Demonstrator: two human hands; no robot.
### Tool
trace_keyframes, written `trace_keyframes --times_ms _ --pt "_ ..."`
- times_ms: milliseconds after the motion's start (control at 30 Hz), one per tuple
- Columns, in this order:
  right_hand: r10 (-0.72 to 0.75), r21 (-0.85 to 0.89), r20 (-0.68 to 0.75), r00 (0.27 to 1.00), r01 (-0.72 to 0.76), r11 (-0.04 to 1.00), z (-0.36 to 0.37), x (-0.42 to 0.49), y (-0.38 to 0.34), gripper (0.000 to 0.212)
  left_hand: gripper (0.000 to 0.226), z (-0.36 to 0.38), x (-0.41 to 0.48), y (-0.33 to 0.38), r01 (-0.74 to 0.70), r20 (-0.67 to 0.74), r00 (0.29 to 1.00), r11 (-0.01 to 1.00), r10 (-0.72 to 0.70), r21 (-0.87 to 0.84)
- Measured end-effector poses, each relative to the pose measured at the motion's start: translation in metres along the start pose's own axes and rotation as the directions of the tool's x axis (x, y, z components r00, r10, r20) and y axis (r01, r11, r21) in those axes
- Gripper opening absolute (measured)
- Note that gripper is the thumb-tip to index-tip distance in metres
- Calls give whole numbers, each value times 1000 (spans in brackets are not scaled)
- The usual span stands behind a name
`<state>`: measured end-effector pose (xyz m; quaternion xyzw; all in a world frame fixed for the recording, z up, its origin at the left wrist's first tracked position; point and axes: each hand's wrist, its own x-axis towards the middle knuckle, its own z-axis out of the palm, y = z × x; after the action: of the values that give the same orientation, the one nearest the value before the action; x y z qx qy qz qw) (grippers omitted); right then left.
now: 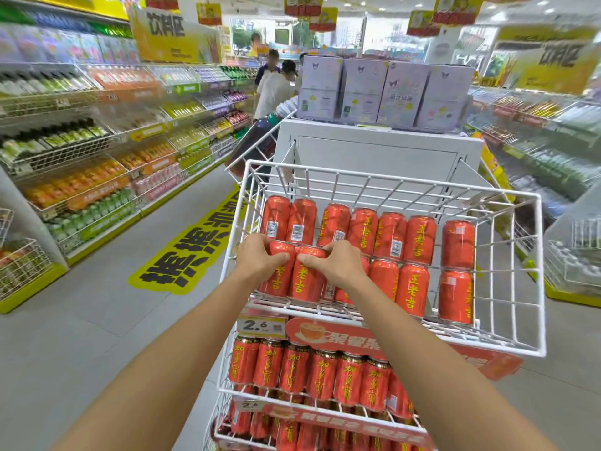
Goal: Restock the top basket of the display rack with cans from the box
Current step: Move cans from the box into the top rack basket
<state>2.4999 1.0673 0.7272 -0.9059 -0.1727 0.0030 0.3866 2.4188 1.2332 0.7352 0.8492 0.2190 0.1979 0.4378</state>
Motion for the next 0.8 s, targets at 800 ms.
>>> trace_keyframes --times_ms 800 --pt "-151 -203 -27 988 142 969 -18 -18 -17 49 27 -17 -33 8 -175 -2 983 947 183 270"
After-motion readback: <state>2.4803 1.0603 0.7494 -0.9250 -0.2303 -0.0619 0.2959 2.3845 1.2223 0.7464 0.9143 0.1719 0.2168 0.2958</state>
